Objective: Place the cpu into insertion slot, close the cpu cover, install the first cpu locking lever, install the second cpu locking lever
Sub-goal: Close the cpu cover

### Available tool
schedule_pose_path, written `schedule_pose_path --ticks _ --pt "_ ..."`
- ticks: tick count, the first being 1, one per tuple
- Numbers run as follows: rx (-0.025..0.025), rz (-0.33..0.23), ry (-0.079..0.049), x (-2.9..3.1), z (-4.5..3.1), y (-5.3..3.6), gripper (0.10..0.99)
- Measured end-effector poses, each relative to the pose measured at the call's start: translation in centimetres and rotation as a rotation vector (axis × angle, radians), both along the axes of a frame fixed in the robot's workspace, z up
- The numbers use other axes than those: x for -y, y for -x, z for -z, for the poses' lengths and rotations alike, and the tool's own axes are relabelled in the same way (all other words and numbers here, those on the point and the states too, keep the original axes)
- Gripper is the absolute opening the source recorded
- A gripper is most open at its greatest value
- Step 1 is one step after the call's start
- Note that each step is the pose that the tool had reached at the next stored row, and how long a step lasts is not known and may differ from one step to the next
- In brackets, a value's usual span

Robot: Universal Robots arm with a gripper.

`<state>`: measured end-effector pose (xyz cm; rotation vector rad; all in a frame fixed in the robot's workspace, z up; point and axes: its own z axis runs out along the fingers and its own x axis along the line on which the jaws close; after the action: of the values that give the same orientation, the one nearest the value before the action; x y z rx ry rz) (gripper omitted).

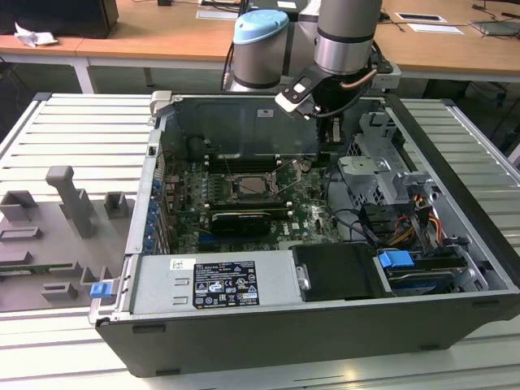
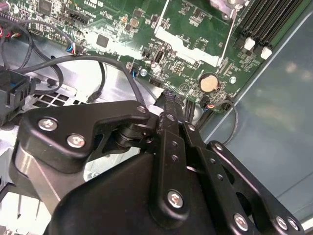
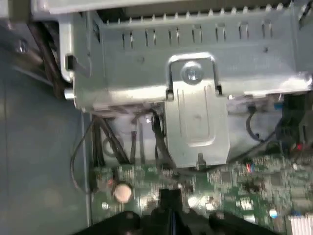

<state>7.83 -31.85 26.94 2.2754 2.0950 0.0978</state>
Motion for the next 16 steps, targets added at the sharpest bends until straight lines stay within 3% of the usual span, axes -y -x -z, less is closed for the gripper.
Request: schedule_pose_path --ticks 12,16 --pt "-0.0019 0.0 0.0 0.0 0.0 -1.41 0.106" --pt "-0.0011 0.0 0.0 0.0 0.06 -0.5 0.106"
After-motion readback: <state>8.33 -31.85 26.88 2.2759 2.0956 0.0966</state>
